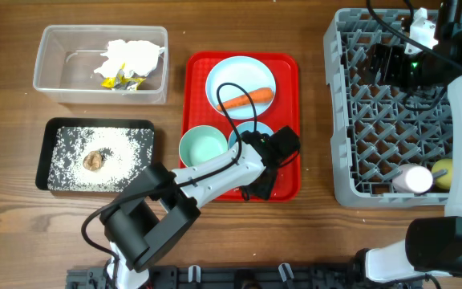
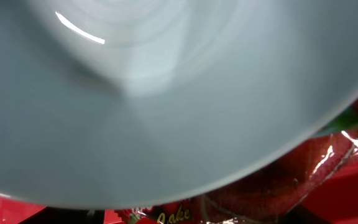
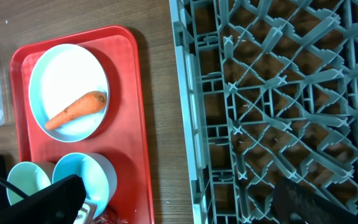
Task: Sort waste into correct bins and load items into the dishwasher rack
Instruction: 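Grasp the red candy wrappers on the red tray with the left gripper, then drop the red candy wrappers into the clear plastic bin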
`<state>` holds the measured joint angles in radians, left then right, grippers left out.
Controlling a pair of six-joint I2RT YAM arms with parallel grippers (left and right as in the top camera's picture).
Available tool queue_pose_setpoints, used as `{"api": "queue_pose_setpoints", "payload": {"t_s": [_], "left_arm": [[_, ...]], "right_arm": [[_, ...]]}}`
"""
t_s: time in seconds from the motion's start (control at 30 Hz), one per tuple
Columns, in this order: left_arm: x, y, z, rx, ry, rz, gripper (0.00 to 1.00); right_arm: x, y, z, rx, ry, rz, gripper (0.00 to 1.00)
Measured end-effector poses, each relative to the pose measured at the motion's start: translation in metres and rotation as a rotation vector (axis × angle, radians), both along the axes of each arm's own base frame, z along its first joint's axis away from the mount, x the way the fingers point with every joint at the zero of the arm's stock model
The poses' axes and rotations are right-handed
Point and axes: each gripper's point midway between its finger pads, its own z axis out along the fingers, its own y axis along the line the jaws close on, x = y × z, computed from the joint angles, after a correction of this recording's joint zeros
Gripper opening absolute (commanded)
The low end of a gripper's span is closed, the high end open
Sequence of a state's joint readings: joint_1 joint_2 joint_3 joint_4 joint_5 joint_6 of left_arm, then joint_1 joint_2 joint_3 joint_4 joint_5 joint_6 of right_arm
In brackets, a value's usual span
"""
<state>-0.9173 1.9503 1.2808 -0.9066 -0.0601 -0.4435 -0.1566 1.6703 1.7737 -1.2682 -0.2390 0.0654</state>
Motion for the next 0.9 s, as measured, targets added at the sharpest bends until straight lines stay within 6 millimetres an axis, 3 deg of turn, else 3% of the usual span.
{"api": "queue_pose_setpoints", "payload": {"t_s": [0.07, 0.1, 0.17, 0.2, 0.43, 0.5, 0.57, 0.6, 0.67, 0.7, 0.73, 0.8, 0.9], "left_arm": [[0.003, -0.003, 0.000, -0.013, -0.010, -0.005, 0.63], [0.004, -0.005, 0.000, -0.019, -0.018, -0.016, 0.53], [0.006, -0.007, 0.000, -0.026, -0.025, -0.046, 0.15], [0.007, -0.008, 0.000, -0.028, -0.027, -0.047, 0.04], [0.003, -0.003, 0.001, -0.005, -0.008, -0.064, 0.04], [0.003, -0.003, 0.015, 0.007, 0.002, -0.064, 0.04], [0.028, -0.031, 0.066, -0.114, -0.108, -0.061, 0.04], [0.035, -0.036, 0.084, -0.152, -0.150, -0.055, 0.04], [0.067, -0.025, 0.134, -0.220, -0.299, 0.008, 0.04], [0.081, -0.014, 0.146, -0.223, -0.348, 0.047, 0.04], [0.112, 0.011, 0.161, -0.209, -0.439, 0.130, 0.04], [0.160, 0.049, 0.171, -0.189, -0.547, 0.234, 0.04], [0.247, 0.141, 0.196, -0.181, -0.765, 0.425, 0.04]], "right_arm": [[0.000, 0.000, 0.000, 0.000, 0.000, 0.000, 0.99], [0.000, 0.000, 0.000, 0.000, -0.001, 0.000, 1.00], [0.000, 0.000, 0.000, 0.000, 0.000, 0.000, 0.99], [0.000, 0.000, 0.000, 0.000, 0.000, 0.000, 1.00], [-0.001, 0.000, 0.000, 0.000, 0.003, 0.000, 1.00], [-0.001, 0.000, 0.000, 0.001, 0.003, 0.000, 1.00], [-0.001, 0.000, 0.000, 0.001, 0.003, 0.000, 0.99], [-0.001, 0.000, 0.000, 0.001, 0.003, 0.000, 0.99], [-0.001, 0.000, 0.000, 0.001, 0.003, 0.000, 1.00], [-0.001, 0.000, 0.000, 0.000, 0.003, 0.000, 1.00], [-0.001, 0.000, 0.000, 0.000, 0.003, 0.000, 1.00], [-0.001, 0.000, 0.000, 0.001, 0.004, 0.000, 1.00], [-0.001, 0.000, -0.001, 0.001, 0.004, 0.000, 0.99]]}}
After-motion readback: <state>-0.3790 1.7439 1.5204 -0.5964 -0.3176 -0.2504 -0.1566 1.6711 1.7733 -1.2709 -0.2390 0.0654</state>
